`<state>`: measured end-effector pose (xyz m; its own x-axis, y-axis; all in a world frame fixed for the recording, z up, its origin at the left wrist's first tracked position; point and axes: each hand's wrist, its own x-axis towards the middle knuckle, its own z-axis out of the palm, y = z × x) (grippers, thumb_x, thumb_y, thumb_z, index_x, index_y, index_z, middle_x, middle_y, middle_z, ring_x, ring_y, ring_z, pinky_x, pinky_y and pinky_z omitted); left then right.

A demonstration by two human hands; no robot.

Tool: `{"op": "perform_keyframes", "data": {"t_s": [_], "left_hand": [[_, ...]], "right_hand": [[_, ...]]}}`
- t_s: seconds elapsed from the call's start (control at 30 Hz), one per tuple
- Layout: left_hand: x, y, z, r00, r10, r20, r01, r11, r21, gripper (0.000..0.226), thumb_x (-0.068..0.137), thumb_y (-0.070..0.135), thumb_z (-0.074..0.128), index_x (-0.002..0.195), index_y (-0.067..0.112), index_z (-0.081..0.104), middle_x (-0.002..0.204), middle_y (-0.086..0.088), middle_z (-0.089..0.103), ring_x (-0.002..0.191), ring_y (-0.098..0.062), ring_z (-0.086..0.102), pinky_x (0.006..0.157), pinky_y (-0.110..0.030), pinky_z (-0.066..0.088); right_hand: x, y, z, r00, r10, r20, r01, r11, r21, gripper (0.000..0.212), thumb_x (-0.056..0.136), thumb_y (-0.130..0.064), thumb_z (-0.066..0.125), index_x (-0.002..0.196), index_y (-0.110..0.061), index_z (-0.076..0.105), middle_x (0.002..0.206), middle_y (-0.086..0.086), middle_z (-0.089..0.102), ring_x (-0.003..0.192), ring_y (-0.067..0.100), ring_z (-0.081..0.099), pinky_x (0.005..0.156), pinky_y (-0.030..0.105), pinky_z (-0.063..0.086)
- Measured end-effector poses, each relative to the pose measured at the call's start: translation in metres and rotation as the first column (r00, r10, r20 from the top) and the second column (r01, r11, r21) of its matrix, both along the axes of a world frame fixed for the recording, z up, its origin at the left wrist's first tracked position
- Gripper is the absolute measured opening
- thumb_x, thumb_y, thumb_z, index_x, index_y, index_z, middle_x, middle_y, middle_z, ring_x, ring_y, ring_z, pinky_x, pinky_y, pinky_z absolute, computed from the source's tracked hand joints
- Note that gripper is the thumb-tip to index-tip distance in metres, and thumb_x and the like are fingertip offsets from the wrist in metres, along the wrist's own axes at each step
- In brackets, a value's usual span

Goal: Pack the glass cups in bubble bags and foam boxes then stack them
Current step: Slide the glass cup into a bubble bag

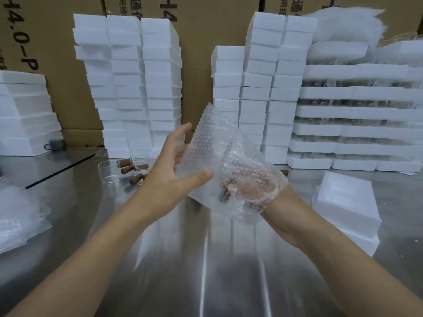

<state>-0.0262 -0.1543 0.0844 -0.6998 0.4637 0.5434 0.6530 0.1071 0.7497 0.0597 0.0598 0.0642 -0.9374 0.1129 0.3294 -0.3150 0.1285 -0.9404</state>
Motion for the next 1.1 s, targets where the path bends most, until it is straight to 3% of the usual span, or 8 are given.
{"op": "perform_keyframes", "data": {"t_s": [0.13,0.27,0.33,0.43,0.6,0.77,0.9,1.1], "left_hand": [[0.0,0.008,-0.01,0.979,-0.166,0.116,0.163,0.986,0.028,0.07,0.085,0.034,0.089,0.141,0.054,0.051,0.131,0.026,0.072,0.123,0.004,0.067,0.092,-0.01,0.053],[0.009,0.022,-0.017,0.95,-0.203,0.236,0.167,0.972,0.165,0.08,0.077,0.03,0.094,0.146,0.037,0.054,0.124,0.004,0.079,0.114,-0.019,0.077,0.091,-0.027,0.062],[0.014,0.029,-0.022,0.949,-0.18,0.26,0.149,0.98,0.134,0.083,0.074,0.03,0.095,0.147,0.034,0.054,0.121,0.004,0.08,0.109,-0.023,0.078,0.093,-0.041,0.064],[0.013,0.029,-0.021,0.939,-0.177,0.296,0.151,0.983,0.108,0.088,0.07,0.042,0.094,0.149,0.036,0.053,0.126,0.008,0.078,0.114,-0.021,0.075,0.097,-0.049,0.062],[-0.001,0.012,-0.007,0.875,-0.22,0.431,0.149,0.97,0.192,0.083,0.075,0.059,0.083,0.149,0.031,0.061,0.141,0.006,0.072,0.137,-0.02,0.063,0.125,-0.054,0.037],[0.0,0.013,-0.013,0.838,-0.305,0.453,0.2,0.943,0.265,0.068,0.088,0.035,0.077,0.15,0.013,0.061,0.144,-0.006,0.07,0.139,-0.025,0.061,0.127,-0.051,0.034],[0.0,0.017,-0.014,0.834,-0.314,0.453,0.185,0.934,0.307,0.068,0.084,0.027,0.079,0.148,0.011,0.062,0.141,-0.008,0.071,0.137,-0.026,0.063,0.127,-0.051,0.034],[-0.003,0.013,-0.015,0.812,-0.358,0.46,0.243,0.925,0.292,0.06,0.089,0.024,0.077,0.146,0.009,0.064,0.14,-0.011,0.072,0.134,-0.029,0.066,0.123,-0.052,0.041]], "right_hand": [[0.005,0.003,-0.002,0.998,-0.03,0.054,0.03,1.0,0.001,0.009,0.091,-0.011,0.078,0.1,-0.013,0.076,0.081,-0.005,0.075,0.075,0.008,0.069,0.065,0.019,0.054],[0.003,0.004,-0.014,0.972,-0.065,0.224,0.087,0.992,-0.088,0.027,0.1,0.0,0.063,0.127,0.004,0.067,0.121,0.019,0.072,0.116,0.032,0.069,0.104,0.044,0.055],[0.005,0.003,-0.015,0.959,-0.016,0.283,0.059,0.988,-0.144,0.022,0.099,0.006,0.06,0.116,0.002,0.073,0.106,0.012,0.074,0.102,0.023,0.07,0.093,0.032,0.056],[0.011,-0.001,-0.01,0.968,-0.002,0.252,0.045,0.986,-0.162,0.033,0.092,0.012,0.063,0.073,-0.013,0.072,0.072,0.002,0.07,0.069,0.013,0.067,0.067,0.022,0.056],[0.009,0.005,-0.019,0.933,-0.092,0.348,0.205,0.931,-0.302,0.028,0.102,0.012,0.051,0.083,-0.008,0.057,0.08,0.011,0.056,0.075,0.02,0.054,0.074,0.027,0.046],[0.018,-0.009,-0.009,0.953,-0.083,0.293,0.166,0.949,-0.27,0.076,0.097,0.015,0.049,0.028,-0.015,0.06,0.038,-0.004,0.057,0.035,0.001,0.057,0.041,0.014,0.048],[0.024,-0.012,-0.005,0.959,-0.083,0.272,0.157,0.952,-0.264,0.079,0.098,0.013,0.047,0.025,-0.014,0.056,0.035,-0.004,0.053,0.029,0.001,0.052,0.034,0.014,0.042],[0.022,-0.012,-0.01,0.959,-0.032,0.283,0.104,0.965,-0.242,0.07,0.097,0.013,0.054,0.033,-0.016,0.065,0.046,-0.001,0.061,0.039,0.006,0.059,0.041,0.016,0.05]]}}
